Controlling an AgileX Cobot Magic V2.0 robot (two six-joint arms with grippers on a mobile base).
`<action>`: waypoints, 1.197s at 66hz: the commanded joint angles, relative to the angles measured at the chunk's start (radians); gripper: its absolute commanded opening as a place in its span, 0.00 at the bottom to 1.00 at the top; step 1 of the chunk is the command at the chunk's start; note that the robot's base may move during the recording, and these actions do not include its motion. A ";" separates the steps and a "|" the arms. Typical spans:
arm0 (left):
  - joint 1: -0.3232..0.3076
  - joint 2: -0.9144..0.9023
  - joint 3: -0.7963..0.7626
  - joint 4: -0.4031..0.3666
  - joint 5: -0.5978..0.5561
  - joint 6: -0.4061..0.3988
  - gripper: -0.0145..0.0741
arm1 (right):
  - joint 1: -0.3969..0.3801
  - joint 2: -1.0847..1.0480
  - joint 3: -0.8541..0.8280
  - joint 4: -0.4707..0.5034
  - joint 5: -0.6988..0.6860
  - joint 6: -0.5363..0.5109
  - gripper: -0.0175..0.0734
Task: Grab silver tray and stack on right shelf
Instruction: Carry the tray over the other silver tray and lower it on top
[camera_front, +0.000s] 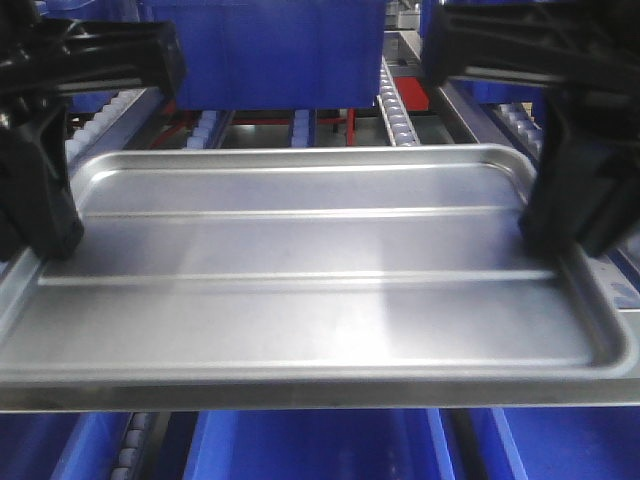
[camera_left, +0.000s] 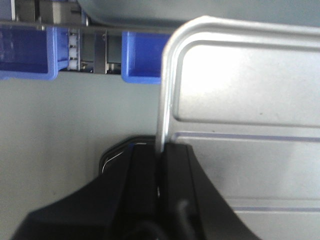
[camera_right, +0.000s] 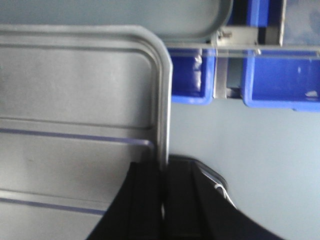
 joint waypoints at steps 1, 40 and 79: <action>0.049 -0.025 -0.027 0.036 -0.015 0.060 0.06 | -0.050 0.013 -0.048 -0.051 -0.007 -0.041 0.26; 0.263 0.243 -0.182 0.076 -0.261 0.202 0.06 | -0.209 0.351 -0.314 -0.051 -0.150 -0.124 0.26; 0.335 0.433 -0.299 0.124 -0.386 0.245 0.06 | -0.302 0.535 -0.446 -0.052 -0.248 -0.156 0.26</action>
